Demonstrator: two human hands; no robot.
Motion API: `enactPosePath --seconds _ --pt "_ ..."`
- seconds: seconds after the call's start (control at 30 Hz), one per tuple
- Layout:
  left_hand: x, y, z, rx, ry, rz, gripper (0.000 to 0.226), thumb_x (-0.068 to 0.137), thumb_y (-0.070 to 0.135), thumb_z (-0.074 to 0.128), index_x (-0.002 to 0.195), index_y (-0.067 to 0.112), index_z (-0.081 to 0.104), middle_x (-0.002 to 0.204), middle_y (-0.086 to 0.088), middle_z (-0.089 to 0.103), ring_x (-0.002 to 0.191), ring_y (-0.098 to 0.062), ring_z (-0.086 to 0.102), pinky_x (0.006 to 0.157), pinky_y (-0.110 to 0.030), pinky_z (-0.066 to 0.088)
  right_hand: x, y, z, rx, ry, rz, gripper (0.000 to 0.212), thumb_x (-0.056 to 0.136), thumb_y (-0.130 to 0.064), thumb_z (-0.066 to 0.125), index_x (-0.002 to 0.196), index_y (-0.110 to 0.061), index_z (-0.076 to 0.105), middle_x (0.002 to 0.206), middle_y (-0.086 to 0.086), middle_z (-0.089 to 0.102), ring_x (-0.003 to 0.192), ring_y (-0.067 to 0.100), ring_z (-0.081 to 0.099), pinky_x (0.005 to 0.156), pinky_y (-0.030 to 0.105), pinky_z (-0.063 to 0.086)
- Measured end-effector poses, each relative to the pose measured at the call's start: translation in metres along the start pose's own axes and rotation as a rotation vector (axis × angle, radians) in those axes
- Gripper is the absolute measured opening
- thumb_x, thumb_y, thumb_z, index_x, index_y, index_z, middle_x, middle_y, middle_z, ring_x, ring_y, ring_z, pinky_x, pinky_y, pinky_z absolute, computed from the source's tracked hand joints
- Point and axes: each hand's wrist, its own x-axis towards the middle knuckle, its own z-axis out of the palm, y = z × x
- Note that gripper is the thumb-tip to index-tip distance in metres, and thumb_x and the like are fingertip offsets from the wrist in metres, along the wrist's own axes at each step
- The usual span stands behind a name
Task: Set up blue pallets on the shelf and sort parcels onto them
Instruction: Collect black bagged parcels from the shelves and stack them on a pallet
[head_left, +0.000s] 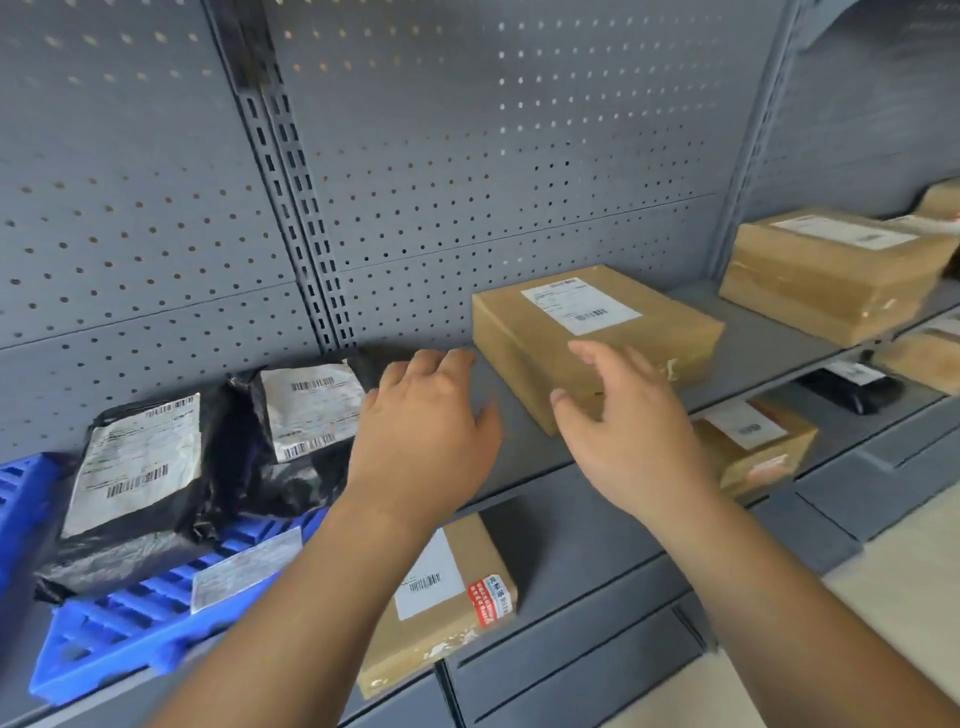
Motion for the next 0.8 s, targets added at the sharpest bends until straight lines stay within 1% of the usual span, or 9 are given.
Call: enactPosePath --seconds 0.07,0.13,0.23,0.33,0.47,0.57,0.67,0.73,0.8 --pt "0.001 0.034 0.008 -0.012 0.009 0.026 0.055 0.091 0.041 0.060 0.143 0.023 0.054 0.139 -0.004 0.059 0.126 -0.034 0.051 0.105 -0.048 0.044 -0.008 0.025 -0.029 -0.036 0.032 0.021 0.048 0.095 -0.038 0.059 0.142 -0.030 0.051 0.136 -0.007 0.054 0.120 0.019 0.051 0.092 0.035 0.044" --pt "0.000 0.072 0.018 -0.030 0.012 0.057 0.054 0.092 0.043 0.058 0.143 0.026 0.053 0.139 -0.002 0.059 0.125 -0.033 0.052 0.102 -0.048 0.044 -0.018 0.054 -0.059 -0.060 0.056 0.042 0.048 0.095 -0.038 0.058 0.142 -0.030 0.051 0.137 -0.008 0.053 0.119 0.020 0.051 0.091 0.035 0.043" --pt "-0.007 0.133 0.039 -0.055 -0.012 0.127 0.052 0.094 0.044 0.056 0.143 0.028 0.053 0.137 0.000 0.060 0.123 -0.032 0.053 0.096 -0.046 0.045 -0.036 0.097 -0.108 -0.083 0.089 0.073 0.049 0.096 -0.036 0.058 0.143 -0.027 0.050 0.142 -0.007 0.051 0.127 0.017 0.046 0.099 0.036 0.042" --pt "-0.015 0.190 0.063 -0.074 -0.049 0.186 0.052 0.094 0.044 0.056 0.143 0.028 0.051 0.139 0.001 0.058 0.126 -0.031 0.051 0.099 -0.046 0.044 -0.054 0.137 -0.152 -0.143 0.122 0.133 0.050 0.096 -0.035 0.057 0.144 -0.026 0.050 0.144 -0.006 0.050 0.129 0.019 0.044 0.103 0.044 0.044" --pt "-0.023 0.259 0.090 -0.109 -0.094 0.274 0.050 0.096 0.041 0.056 0.143 0.025 0.052 0.142 -0.002 0.056 0.127 -0.032 0.050 0.103 -0.046 0.045 -0.078 0.185 -0.202 -0.225 0.164 0.201 0.050 0.096 -0.032 0.060 0.144 -0.023 0.051 0.146 -0.005 0.051 0.129 0.020 0.046 0.103 0.042 0.044" --pt "-0.025 0.303 0.109 -0.129 -0.131 0.335 0.046 0.096 0.038 0.056 0.140 0.026 0.054 0.139 -0.002 0.057 0.124 -0.031 0.050 0.100 -0.044 0.044 -0.092 0.218 -0.233 -0.279 0.181 0.267 0.052 0.096 -0.033 0.061 0.146 -0.022 0.050 0.147 -0.003 0.051 0.132 0.020 0.045 0.105 0.042 0.044" --pt "-0.022 0.343 0.128 -0.167 -0.163 0.382 0.045 0.094 0.039 0.057 0.138 0.030 0.054 0.136 0.001 0.058 0.120 -0.028 0.051 0.097 -0.043 0.044 -0.101 0.250 -0.257 -0.278 0.195 0.335 0.052 0.097 -0.035 0.060 0.146 -0.023 0.050 0.146 -0.005 0.051 0.133 0.020 0.045 0.107 0.042 0.043" --pt "-0.017 0.368 0.143 -0.193 -0.193 0.420 0.047 0.094 0.041 0.057 0.140 0.031 0.053 0.139 0.003 0.056 0.124 -0.027 0.049 0.101 -0.045 0.046 -0.104 0.271 -0.269 -0.295 0.211 0.377 0.051 0.096 -0.034 0.060 0.146 -0.024 0.050 0.145 -0.005 0.052 0.131 0.020 0.046 0.106 0.039 0.042" --pt "-0.009 0.392 0.159 -0.224 -0.220 0.457 0.051 0.094 0.040 0.057 0.144 0.030 0.050 0.141 0.003 0.054 0.127 -0.026 0.048 0.103 -0.047 0.045 -0.104 0.290 -0.279 -0.333 0.230 0.425 0.051 0.096 -0.033 0.061 0.145 -0.024 0.050 0.144 -0.004 0.053 0.129 0.022 0.047 0.104 0.040 0.042"
